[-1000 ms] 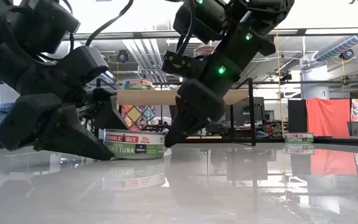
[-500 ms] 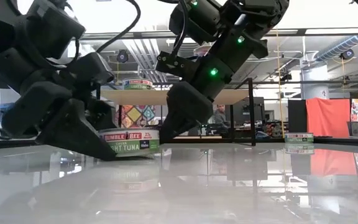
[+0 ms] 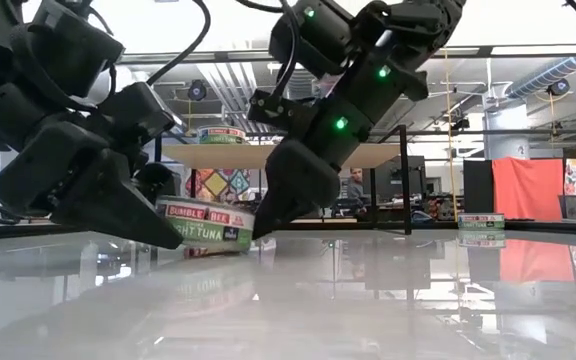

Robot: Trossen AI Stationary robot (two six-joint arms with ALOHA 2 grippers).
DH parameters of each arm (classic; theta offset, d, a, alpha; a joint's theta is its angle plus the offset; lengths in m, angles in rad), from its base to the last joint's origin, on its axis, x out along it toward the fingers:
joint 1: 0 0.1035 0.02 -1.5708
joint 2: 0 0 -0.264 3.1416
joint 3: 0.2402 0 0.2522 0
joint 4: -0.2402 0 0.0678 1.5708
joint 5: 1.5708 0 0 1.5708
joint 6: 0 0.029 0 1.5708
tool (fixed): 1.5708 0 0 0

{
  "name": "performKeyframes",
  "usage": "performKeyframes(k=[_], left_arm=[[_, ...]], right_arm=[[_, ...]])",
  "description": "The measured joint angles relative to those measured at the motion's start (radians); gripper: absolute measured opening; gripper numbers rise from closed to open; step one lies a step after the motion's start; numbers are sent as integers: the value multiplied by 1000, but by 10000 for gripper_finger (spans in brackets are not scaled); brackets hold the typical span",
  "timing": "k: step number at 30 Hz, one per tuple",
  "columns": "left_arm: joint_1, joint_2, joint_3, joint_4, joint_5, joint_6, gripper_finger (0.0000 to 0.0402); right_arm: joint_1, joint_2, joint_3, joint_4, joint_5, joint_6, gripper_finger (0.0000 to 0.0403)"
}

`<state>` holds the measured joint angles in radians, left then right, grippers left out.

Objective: Stack canned seafood by type on shelf
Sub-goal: Stack the green tuna can on top of the other green tuna can on the shelf

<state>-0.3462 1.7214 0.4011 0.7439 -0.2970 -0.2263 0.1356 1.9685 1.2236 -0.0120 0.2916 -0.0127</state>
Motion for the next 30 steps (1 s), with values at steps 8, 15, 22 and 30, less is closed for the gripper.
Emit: performKeyframes(k=[8,15,22,30], left_arm=[[2,62,13,28,8,-53,399],[3,82,13,68,11,-56,399],[4,85,7,67,16,-56,399],[4,61,6,38,23,-53,398]], right_arm=[[1,13,20,27,4,24,381],[4,7,74,-125,38,60,381],[5,1,174,-374,36,42,381],[19,0,296,-644,-39,76,381]])
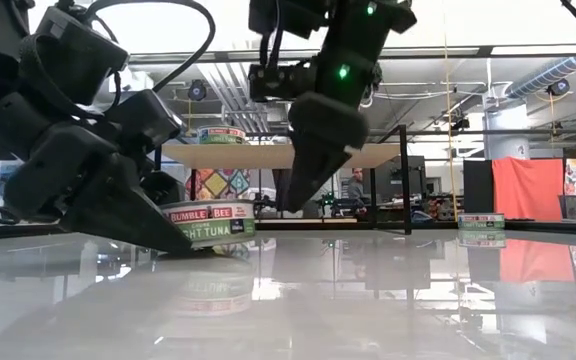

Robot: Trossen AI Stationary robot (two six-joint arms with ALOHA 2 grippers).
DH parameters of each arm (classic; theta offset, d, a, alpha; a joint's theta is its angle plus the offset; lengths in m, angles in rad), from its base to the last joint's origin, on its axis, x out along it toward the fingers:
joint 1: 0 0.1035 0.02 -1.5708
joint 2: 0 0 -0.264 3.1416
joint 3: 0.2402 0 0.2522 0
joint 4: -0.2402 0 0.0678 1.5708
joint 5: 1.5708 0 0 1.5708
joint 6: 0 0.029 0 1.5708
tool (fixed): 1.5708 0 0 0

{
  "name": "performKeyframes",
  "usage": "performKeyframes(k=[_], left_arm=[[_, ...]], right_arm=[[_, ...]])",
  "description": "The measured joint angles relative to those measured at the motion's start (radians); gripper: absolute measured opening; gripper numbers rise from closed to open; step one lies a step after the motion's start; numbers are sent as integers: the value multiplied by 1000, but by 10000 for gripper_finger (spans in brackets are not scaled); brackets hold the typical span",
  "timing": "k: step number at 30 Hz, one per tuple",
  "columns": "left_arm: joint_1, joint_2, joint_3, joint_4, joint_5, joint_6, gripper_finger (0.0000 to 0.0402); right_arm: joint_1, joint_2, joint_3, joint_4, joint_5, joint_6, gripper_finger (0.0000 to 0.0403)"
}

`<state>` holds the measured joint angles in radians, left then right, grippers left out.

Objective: Stack canned seafood by type on shelf
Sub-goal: Stack the green tuna can on top of the other green tuna can on the shelf

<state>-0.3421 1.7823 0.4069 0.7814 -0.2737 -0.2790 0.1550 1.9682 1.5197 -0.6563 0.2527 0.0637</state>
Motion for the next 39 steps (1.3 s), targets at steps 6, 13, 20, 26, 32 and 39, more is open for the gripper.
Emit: performKeyframes(k=[6,13,20,26,32,39], left_arm=[[0,-132,6,-171,2,-3,393],[0,-292,8,-277,-4,4,384],[-1,-484,66,-483,-4,22,386],[30,-689,237,-903,-29,122,386],[212,-790,414,-1206,-40,284,387],[612,-757,552,-1297,143,462,387]], right_arm=[[44,-14,81,-147,48,3,381],[83,-68,101,-203,88,28,381],[117,-113,98,-282,91,120,381],[170,-143,93,-331,163,211,381],[214,-143,92,-330,193,262,381],[259,-143,81,-336,207,287,381]])
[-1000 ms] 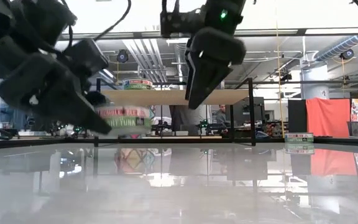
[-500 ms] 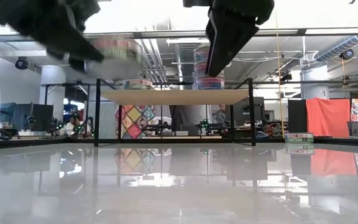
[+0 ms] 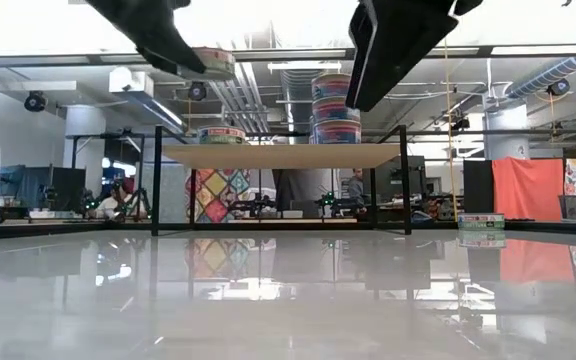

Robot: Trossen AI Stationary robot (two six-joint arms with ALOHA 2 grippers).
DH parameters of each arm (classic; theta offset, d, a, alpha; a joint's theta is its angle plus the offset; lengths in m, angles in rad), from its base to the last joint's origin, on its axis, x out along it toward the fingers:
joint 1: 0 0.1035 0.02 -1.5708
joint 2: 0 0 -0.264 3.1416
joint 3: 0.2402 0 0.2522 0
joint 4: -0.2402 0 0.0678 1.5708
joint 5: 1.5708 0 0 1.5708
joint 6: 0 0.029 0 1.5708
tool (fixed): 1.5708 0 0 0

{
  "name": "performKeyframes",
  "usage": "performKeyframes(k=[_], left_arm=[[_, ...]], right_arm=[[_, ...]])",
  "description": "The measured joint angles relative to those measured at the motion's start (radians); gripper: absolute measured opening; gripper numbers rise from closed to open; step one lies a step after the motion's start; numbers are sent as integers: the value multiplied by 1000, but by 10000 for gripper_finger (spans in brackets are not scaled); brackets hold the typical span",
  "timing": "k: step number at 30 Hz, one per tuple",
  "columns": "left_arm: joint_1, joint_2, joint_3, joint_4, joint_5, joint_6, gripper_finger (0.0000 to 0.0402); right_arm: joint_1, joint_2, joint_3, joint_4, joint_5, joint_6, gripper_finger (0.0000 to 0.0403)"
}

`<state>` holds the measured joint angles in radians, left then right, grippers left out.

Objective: Stack canned seafood by type on shelf
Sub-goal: Stack the green tuna can on top of the other green tuna can on the shelf

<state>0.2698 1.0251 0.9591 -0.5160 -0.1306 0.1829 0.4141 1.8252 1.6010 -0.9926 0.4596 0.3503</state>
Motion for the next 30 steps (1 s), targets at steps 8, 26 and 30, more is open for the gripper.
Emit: performKeyframes(k=[8,26,30], left_arm=[[398,148,75,77,272,162,387],[592,481,285,58,424,295,387],[602,476,275,70,403,289,387]], right_arm=[[-2,-4,-72,-6,17,-9,381],[-70,-4,-166,13,11,-62,381],[-70,-4,-166,14,9,-55,381]])
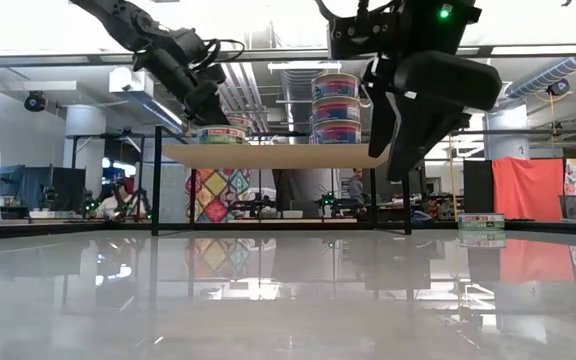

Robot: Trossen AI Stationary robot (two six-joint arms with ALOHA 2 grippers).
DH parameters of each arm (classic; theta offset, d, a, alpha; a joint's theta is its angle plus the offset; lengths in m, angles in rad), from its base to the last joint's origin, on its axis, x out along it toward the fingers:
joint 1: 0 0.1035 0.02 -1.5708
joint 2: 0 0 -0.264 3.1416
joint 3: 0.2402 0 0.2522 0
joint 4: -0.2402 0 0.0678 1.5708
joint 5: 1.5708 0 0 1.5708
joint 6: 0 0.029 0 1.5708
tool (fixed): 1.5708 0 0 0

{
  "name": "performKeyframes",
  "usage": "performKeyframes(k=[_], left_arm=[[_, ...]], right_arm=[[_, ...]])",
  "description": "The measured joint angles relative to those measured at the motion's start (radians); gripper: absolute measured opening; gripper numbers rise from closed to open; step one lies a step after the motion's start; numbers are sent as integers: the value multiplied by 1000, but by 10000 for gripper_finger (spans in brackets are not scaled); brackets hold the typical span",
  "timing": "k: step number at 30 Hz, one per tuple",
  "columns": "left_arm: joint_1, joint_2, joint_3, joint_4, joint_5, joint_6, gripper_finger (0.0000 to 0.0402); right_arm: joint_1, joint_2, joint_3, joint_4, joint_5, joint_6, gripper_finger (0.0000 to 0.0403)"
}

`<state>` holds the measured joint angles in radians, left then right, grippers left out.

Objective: Stack canned seafood by type on shelf
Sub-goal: Stack the green tuna can on top of the other green tuna can on the shelf

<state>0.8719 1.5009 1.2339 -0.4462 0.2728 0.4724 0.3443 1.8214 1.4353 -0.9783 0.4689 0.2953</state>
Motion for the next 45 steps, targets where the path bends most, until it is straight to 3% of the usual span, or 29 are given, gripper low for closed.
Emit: performKeyframes(k=[16,21,24,26,29,33,36,41,45], left_arm=[[8,8,-3,-27,-31,10,397],[7,8,-7,-28,-28,8,399],[6,8,-11,-27,-25,6,399],[6,8,-13,-27,-24,5,399],[5,8,-13,-28,-22,7,399],[2,8,-13,-29,-19,12,399],[2,8,-13,-30,-19,9,400],[2,8,-14,-31,-19,-4,400],[2,8,-15,-25,-19,-22,400]], right_arm=[[-21,0,10,64,38,18,382],[-75,-4,111,78,68,-154,382],[-118,-12,186,100,148,-294,382],[-155,-21,229,148,226,-386,382],[-225,-36,278,308,254,-521,382],[-318,-37,330,516,217,-715,382],[-388,-37,365,601,130,-855,375],[-521,-6,448,618,-126,-864,327],[-605,67,545,617,-184,-875,268]])
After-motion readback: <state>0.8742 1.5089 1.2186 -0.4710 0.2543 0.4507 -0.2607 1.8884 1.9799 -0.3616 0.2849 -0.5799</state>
